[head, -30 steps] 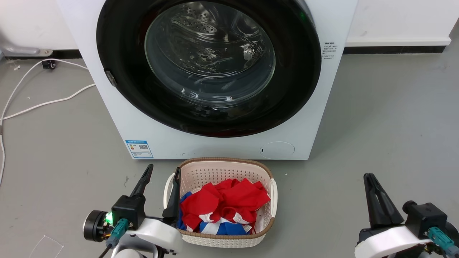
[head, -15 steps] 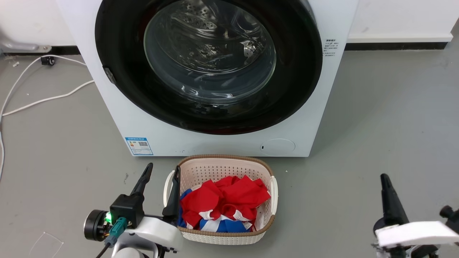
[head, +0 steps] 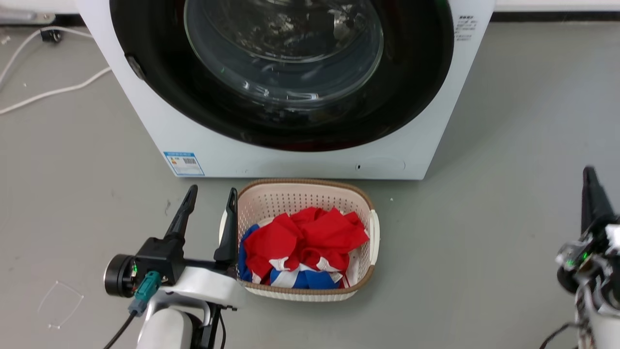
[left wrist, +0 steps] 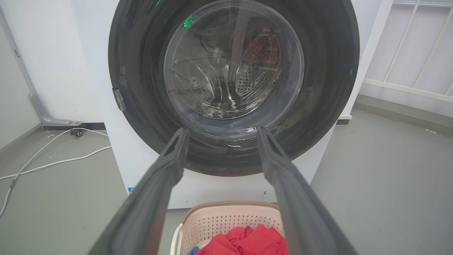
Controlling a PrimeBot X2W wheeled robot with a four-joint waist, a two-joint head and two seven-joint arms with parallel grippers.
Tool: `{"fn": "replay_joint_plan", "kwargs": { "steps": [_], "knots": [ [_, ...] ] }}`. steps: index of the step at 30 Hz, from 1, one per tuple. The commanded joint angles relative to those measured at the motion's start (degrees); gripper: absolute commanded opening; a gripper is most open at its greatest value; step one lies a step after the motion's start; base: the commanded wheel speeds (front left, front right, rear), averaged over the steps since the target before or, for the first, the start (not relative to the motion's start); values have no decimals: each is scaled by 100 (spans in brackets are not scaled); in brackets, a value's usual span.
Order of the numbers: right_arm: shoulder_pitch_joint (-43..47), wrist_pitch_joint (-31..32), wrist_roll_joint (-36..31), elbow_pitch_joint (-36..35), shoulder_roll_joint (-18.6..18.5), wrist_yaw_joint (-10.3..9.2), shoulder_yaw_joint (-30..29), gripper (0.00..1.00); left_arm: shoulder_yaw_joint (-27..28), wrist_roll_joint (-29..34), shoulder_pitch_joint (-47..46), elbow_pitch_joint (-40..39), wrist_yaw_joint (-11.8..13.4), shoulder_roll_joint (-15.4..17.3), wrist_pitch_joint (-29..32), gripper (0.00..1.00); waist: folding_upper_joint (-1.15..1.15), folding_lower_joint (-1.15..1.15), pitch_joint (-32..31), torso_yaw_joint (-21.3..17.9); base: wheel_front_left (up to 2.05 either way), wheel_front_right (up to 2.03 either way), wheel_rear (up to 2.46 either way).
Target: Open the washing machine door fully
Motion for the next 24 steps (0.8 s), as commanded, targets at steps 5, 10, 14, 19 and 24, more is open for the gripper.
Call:
{"fn": "replay_joint_plan", "kwargs": {
  "steps": [5,10,14,19,24],
  "knots": [
    [-1132,680,551,661,-518,1,-256,0,-7,-42,-248,-179,-27,-18,-15,100,0,0,476,92,0,0,0],
    [-2132,1306,561,1271,-997,1,-46,0,-92,-58,-404,-308,-44,-23,-15,100,0,0,807,174,0,0,0],
    [-2924,1796,582,1775,-1298,1,116,0,-202,-122,-531,-415,-54,-27,-15,100,0,0,1036,268,0,0,0],
    [-3939,2226,364,2360,-1530,1,414,0,-364,-186,-704,-564,-8,-28,-15,100,0,0,1371,396,0,0,0],
    [-4892,2500,-76,2865,-1557,1,810,0,-500,-241,-890,-687,29,-29,-15,100,0,0,1668,499,0,0,0]
  ]
}}
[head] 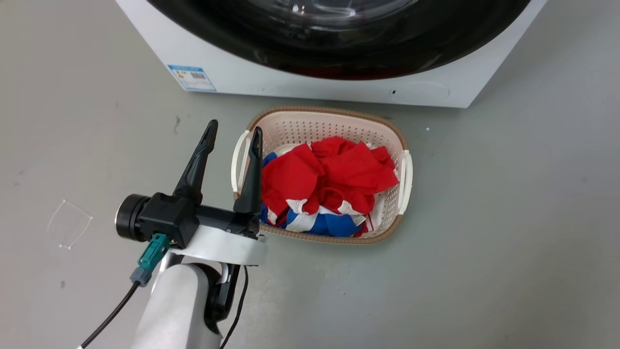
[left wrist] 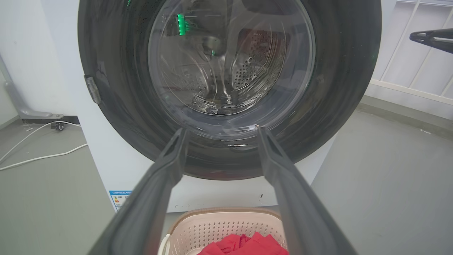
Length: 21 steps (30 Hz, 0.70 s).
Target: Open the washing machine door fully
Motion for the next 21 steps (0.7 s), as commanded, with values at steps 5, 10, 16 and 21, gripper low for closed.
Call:
{"fn": "replay_joint_plan", "kwargs": {
  "steps": [5,10,16,21],
  "knots": [
    [-929,249,-577,491,55,2,421,0,-145,-77,-219,-78,52,-10,-15,100,0,-1,364,204,0,0,0],
    [-1401,446,-950,800,104,2,617,0,-198,-137,-309,-123,106,-12,-15,100,0,-1,509,295,0,0,0],
    [-1610,759,-1161,1026,182,2,707,0,-218,-167,-305,-145,145,-10,-15,100,0,-1,606,332,0,0,0],
    [-1576,1355,-1139,1085,321,2,771,0,-213,-189,-335,-133,150,-11,-15,100,0,-1,632,320,0,0,0]
  ]
}}
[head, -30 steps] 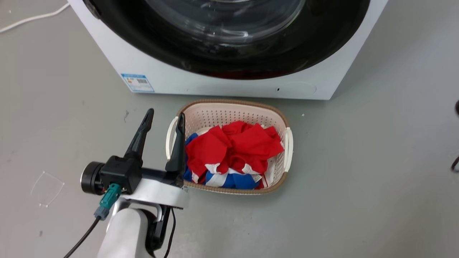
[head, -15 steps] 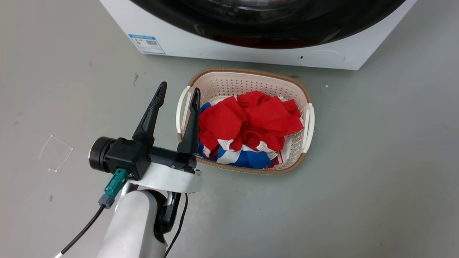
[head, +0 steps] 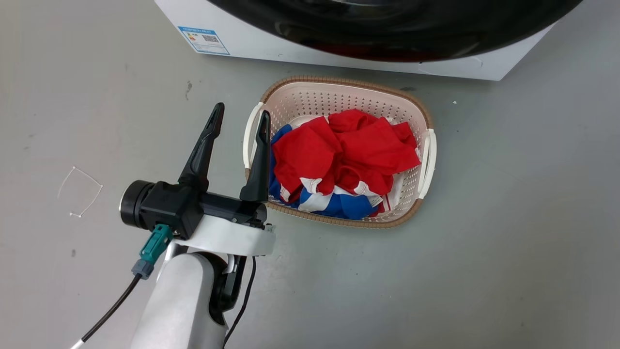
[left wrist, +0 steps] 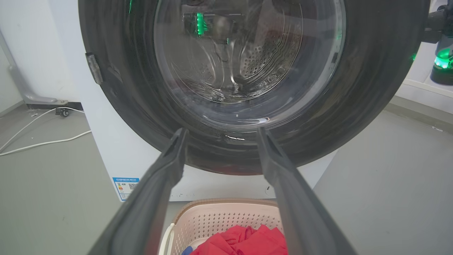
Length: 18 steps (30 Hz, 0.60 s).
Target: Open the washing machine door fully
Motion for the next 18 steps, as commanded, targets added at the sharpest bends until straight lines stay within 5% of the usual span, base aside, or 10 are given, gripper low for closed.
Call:
{"fn": "replay_joint_plan", "kwargs": {
  "steps": [1,18],
  "knots": [
    [132,211,60,22,251,2,71,0,17,-1,-53,15,4,-9,-15,100,0,-1,-31,-21,0,0,0],
    [1582,1780,417,-275,586,9,-8,0,49,-15,558,423,-80,-8,-15,100,0,-1,-1279,-298,0,0,0]
  ]
}}
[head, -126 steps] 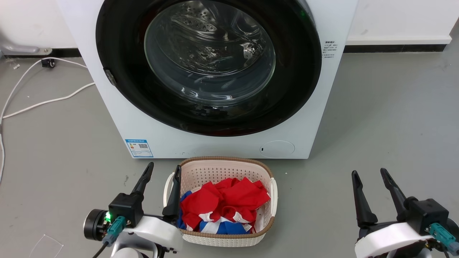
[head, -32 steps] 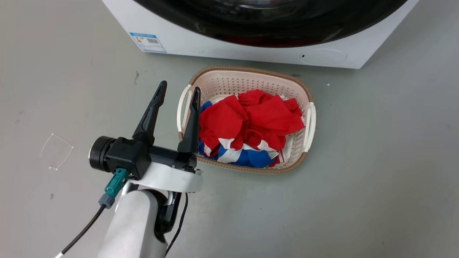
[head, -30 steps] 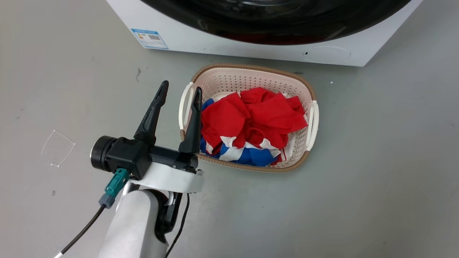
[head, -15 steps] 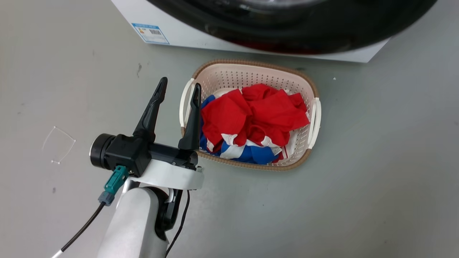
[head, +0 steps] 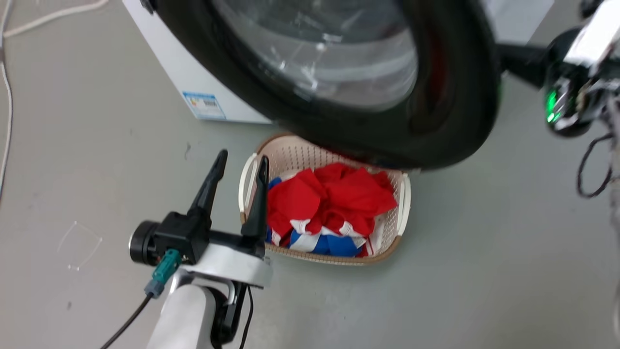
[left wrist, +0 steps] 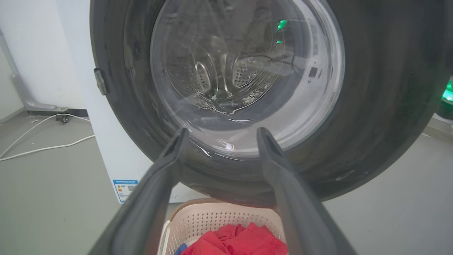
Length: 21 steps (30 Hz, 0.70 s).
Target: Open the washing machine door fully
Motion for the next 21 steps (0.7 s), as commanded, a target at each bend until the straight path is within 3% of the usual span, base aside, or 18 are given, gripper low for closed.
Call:
{"fn": "replay_joint_plan", "kwargs": {
  "steps": [1,12,21],
  "knots": [
    [226,100,38,-93,101,16,32,0,-10,-19,125,44,-30,-7,-15,100,0,0,-298,-81,0,0,0],
    [1488,541,123,-923,740,16,199,0,-85,-33,584,290,-65,-7,-15,100,0,0,-1006,-113,0,0,0],
    [2121,689,217,-1347,1013,16,322,0,-87,9,682,381,-75,-7,-15,100,0,0,-1204,-30,0,0,0]
  ]
}}
